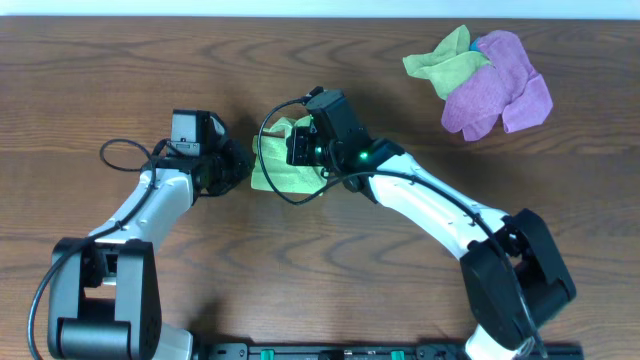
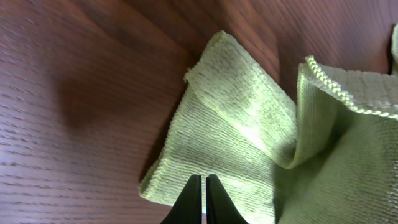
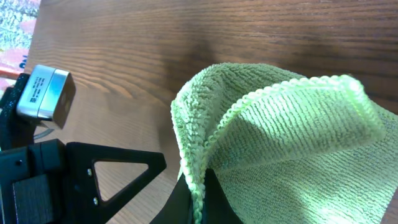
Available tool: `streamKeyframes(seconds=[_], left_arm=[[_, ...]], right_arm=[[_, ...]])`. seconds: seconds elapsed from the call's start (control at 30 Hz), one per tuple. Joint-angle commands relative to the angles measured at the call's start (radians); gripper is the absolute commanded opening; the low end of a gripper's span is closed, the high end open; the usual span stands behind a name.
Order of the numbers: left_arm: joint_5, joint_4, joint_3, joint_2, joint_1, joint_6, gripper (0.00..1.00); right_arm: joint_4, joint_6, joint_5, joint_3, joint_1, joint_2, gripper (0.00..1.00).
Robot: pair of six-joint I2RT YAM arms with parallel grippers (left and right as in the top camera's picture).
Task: Fold the cloth
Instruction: 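Move the right gripper's end toward the left gripper, folding the strip, then release the right gripper and withdraw it to the lower right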
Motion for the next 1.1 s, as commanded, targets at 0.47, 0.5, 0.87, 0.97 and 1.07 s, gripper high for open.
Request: streamKeyframes(seconds=[0.47,0.5,0.87,0.97,1.07], left_arm=[[-0.053,-0.052,0.003,-0.012,0.082,0.039,0.06],[-0.053,-0.056,0.003,-0.012,0.086,0.044,0.06],[-0.053,-0.067,0.003,-0.012,0.096,0.048,0.06],[-0.053,-0.067,0.003,-0.012,0.096,0.048,0.06],[-0.053,-0.067,0.003,-0.012,0.096,0.048,0.06]], right_arm=[[0.045,-0.011,-0.011,0.034,0.093,0.130,0.01],[0.045,-0.011,-0.014,0.037,0.097,0.134,0.01],[0.088,-0.011,-0.010,0.042,0.124,0.164,0.01],[0.101,-0.011,-0.009,0.042,0.124,0.169,0.01],[0.110,0.005,-0.011,0.042,0.124,0.190,0.01]])
